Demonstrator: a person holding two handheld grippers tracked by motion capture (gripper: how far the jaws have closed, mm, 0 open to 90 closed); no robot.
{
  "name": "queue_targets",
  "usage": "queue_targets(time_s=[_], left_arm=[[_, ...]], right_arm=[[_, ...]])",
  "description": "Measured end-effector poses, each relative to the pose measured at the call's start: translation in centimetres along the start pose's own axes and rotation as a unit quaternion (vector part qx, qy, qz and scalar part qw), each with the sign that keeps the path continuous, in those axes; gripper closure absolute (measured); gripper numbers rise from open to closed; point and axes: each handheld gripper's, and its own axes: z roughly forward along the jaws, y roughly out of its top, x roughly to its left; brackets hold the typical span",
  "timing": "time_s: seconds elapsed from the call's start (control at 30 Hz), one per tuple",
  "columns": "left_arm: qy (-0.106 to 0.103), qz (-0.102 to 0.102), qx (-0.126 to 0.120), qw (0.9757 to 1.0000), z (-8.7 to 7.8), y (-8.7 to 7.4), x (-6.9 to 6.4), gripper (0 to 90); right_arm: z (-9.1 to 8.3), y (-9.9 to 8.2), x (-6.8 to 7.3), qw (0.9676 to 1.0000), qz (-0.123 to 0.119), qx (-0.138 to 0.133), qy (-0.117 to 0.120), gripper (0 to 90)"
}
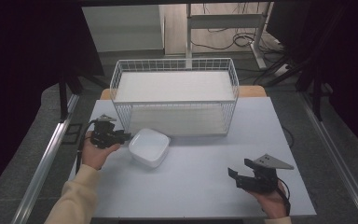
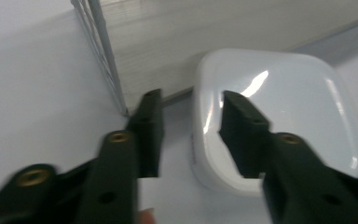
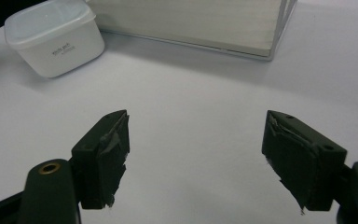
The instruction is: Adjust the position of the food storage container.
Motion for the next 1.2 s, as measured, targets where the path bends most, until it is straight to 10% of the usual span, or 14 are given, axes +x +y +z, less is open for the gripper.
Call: queue_targets(time_s=[0.33, 1.2], left_arm=[[0.006, 0.02, 0.028, 0.9994, 2.2, 0.7, 0.5, 89.2], [-0.04, 0.057, 0.054, 0.9961, 5.2, 0.6, -0.3, 90.0]], right_arm=[[0.1, -0.1, -0.2, 1.0, -0.001, 0.005, -0.005, 23.5], [0.2, -0.2, -0.2, 0.9999, -0.007, 0.012, -0.004, 23.7]])
